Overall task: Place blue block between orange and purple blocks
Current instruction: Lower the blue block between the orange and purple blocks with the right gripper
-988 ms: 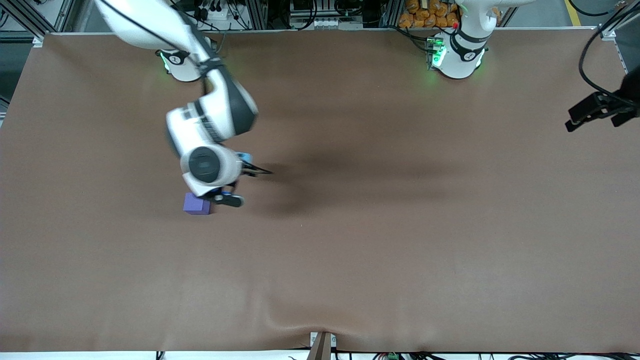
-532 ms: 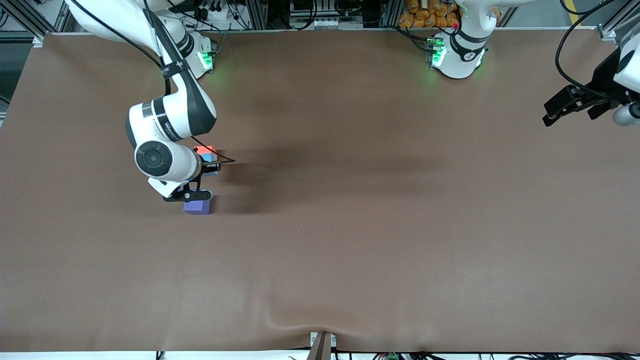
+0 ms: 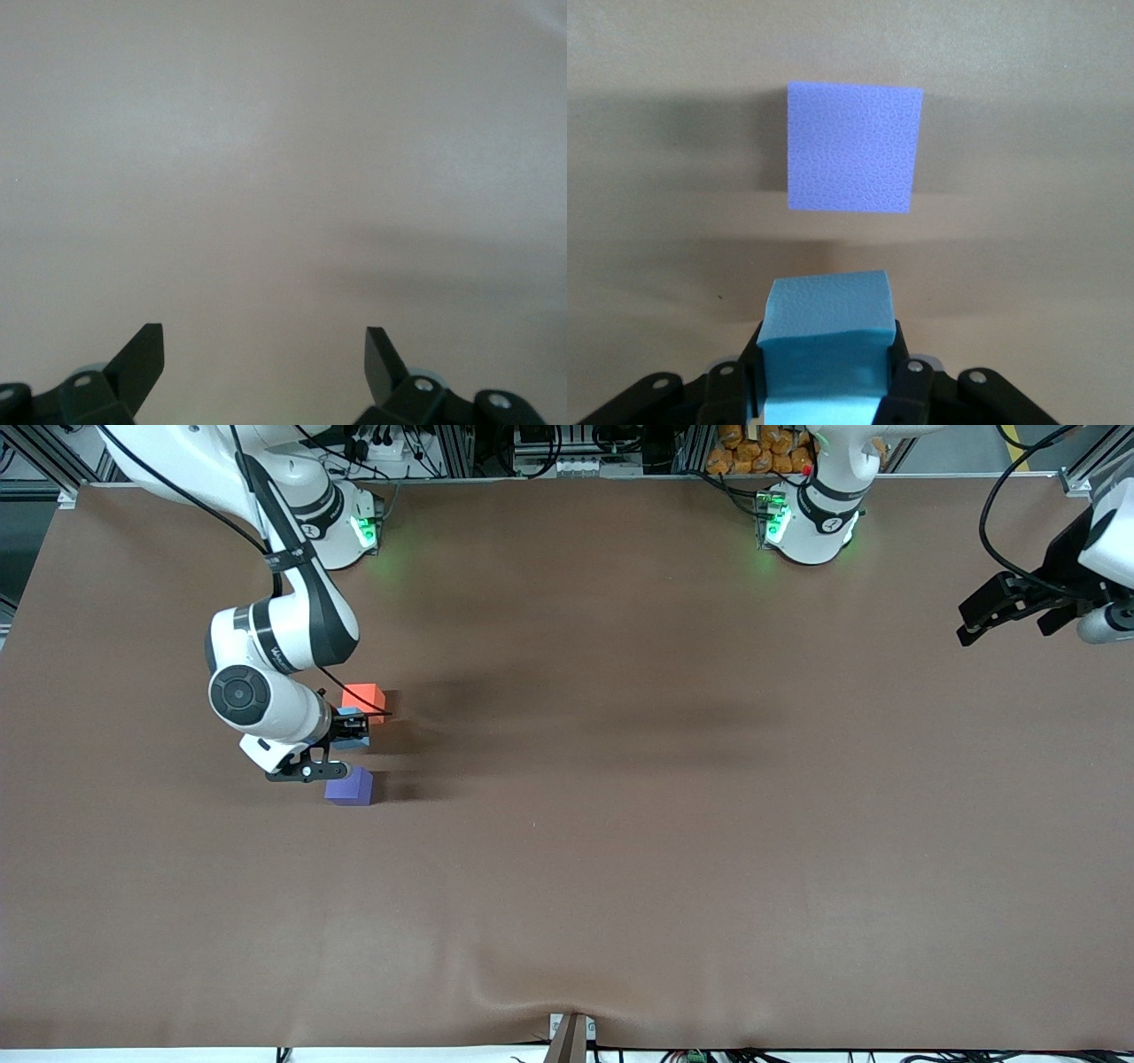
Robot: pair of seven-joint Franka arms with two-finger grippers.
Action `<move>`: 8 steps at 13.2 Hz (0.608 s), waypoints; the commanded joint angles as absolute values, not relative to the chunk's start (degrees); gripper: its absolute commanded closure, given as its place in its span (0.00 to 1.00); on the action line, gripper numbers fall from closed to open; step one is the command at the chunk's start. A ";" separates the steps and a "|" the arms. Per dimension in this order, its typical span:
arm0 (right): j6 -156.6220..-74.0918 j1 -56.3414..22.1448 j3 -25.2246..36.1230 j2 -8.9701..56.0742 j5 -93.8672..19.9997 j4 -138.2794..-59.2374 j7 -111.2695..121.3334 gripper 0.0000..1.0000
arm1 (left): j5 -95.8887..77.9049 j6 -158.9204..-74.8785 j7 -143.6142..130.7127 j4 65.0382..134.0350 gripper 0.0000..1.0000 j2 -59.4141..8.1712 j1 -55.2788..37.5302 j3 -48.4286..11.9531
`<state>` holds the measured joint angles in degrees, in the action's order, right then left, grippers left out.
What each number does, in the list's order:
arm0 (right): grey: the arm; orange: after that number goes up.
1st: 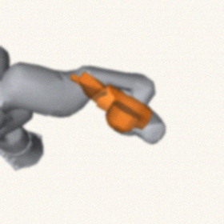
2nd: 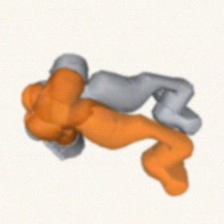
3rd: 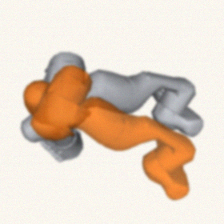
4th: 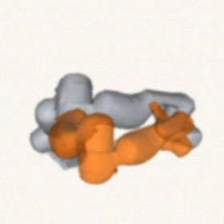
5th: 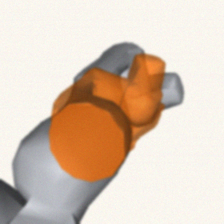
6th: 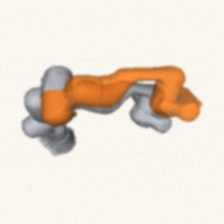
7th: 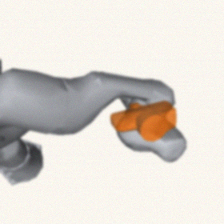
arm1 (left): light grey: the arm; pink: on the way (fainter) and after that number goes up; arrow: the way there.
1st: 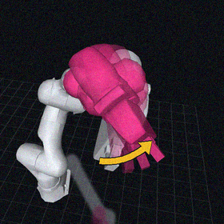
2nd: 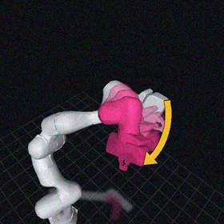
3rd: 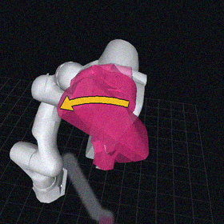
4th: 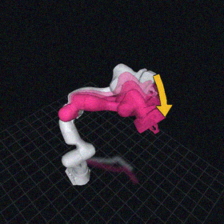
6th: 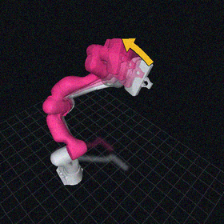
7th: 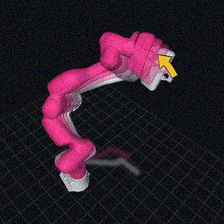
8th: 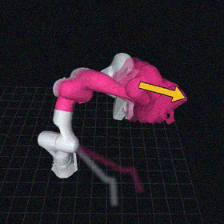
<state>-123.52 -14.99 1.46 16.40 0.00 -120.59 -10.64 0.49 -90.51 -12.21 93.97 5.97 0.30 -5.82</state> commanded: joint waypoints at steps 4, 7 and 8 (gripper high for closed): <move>-128.93 -14.15 0.35 15.29 0.88 -124.72 -13.18 1.00 | 0.79 -90.09 -10.02 94.83 0.00 7.12 0.44 -6.59; -133.05 -14.15 0.35 16.52 0.88 -126.55 -13.62 1.00 | 0.79 -89.04 -9.93 94.83 0.00 7.12 0.61 -7.73; -133.85 -14.24 0.35 17.13 0.88 -126.56 -13.62 1.00 | 0.70 -89.03 -9.84 94.75 0.00 7.12 0.70 -7.73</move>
